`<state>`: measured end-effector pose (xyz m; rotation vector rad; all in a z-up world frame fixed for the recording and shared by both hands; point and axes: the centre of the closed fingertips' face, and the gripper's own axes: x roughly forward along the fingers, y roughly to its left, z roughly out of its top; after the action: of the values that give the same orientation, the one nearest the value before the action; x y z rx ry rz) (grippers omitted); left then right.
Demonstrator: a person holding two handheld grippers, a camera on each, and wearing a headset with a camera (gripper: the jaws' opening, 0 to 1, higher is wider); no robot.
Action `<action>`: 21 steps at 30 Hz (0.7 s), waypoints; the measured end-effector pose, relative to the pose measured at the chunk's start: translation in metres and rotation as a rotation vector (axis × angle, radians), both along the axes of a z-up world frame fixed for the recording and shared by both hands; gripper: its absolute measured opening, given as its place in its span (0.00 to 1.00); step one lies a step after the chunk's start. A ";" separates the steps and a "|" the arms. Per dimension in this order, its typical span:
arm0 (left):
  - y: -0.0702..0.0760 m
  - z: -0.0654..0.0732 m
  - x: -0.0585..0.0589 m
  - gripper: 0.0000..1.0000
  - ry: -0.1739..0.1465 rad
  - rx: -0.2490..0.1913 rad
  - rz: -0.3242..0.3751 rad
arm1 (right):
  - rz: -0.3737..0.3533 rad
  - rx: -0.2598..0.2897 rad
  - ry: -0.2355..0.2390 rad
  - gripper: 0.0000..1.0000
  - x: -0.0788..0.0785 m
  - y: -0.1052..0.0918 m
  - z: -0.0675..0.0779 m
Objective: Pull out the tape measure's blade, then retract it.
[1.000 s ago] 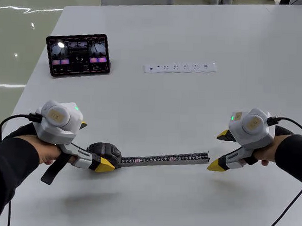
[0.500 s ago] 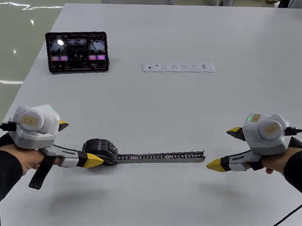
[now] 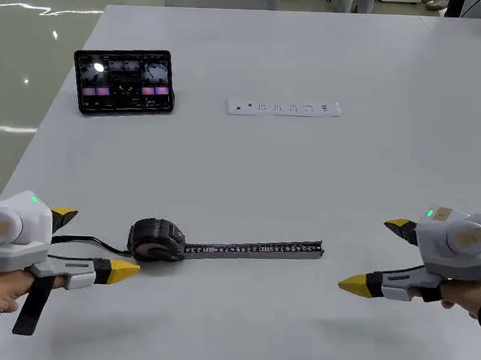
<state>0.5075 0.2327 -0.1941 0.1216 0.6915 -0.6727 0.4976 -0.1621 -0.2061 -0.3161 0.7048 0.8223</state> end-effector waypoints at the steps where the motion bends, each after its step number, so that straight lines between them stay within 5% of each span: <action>1: 0.002 0.002 0.001 0.99 -0.026 0.008 -0.002 | 0.000 -0.003 -0.004 0.95 -0.002 -0.002 0.000; 3: 0.005 0.007 -0.001 0.99 -0.076 0.014 -0.013 | -0.008 -0.002 -0.007 0.98 -0.005 -0.007 -0.001; 6: 0.011 0.006 -0.007 0.99 -0.049 0.007 0.012 | -0.019 -0.004 -0.003 0.99 -0.014 -0.012 -0.002; 13: 0.016 0.004 -0.018 0.99 -0.077 0.038 0.004 | 0.004 -0.026 -0.046 0.99 -0.026 -0.031 0.006; 21: 0.025 0.004 -0.026 0.99 -0.096 0.051 0.013 | -0.028 -0.029 -0.028 0.99 -0.036 -0.047 0.005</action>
<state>0.4814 0.2581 -0.1905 0.1950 0.6171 -0.6334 0.4618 -0.2087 -0.2014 -0.3428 0.6943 0.7802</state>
